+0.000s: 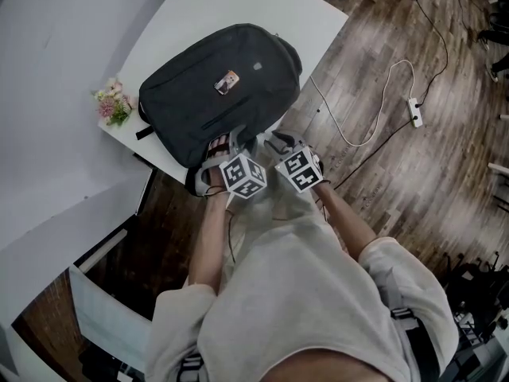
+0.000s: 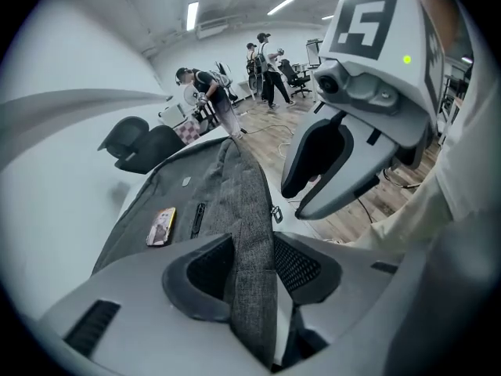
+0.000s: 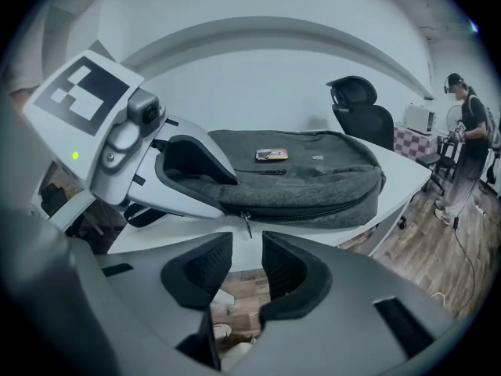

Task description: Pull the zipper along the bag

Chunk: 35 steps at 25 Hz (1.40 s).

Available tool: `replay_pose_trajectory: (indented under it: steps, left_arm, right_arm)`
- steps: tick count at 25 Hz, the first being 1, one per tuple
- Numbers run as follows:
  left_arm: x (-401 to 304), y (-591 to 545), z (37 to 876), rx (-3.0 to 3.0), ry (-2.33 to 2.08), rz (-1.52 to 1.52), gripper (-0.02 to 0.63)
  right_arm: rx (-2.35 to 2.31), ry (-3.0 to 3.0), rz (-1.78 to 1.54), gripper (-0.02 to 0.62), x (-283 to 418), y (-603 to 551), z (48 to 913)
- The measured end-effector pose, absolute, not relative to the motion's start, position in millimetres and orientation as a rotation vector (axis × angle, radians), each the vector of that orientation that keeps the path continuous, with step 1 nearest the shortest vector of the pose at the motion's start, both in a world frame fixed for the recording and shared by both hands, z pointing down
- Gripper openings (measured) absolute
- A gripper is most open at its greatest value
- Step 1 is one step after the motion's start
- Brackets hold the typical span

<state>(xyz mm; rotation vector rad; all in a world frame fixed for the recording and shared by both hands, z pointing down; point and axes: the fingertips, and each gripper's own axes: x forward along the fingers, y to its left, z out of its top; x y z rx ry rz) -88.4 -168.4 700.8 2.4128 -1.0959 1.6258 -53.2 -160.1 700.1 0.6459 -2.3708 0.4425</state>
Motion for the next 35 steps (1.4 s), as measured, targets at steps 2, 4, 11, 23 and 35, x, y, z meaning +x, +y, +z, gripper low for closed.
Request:
replay_pose_trajectory:
  steps: [2,4,11,23,35]
  left_arm:
    - [-88,-168,700,2.414,-1.096,1.623,0.183]
    - [-88,-167,699,2.415,-1.096,1.621,0.183]
    - [-87,-167,700,2.420,-1.098,1.618,0.183]
    - [-89,-168,700,2.431,-1.087,1.606,0.183]
    - [-90,-166,700,2.449,-1.084,1.577,0.178]
  right_arm:
    - [0.637,-2.370,0.449,0.136,-56,-160,706]
    - [0.633,-2.364,0.451,0.140,-60,-161,711]
    - [0.635,-2.352,0.434,0.097,-72,-169,717]
    - [0.619,-2.304,0.404,0.021,-70,-168,710]
    - [0.665,-2.198,0.343,0.023,-56,-174,713]
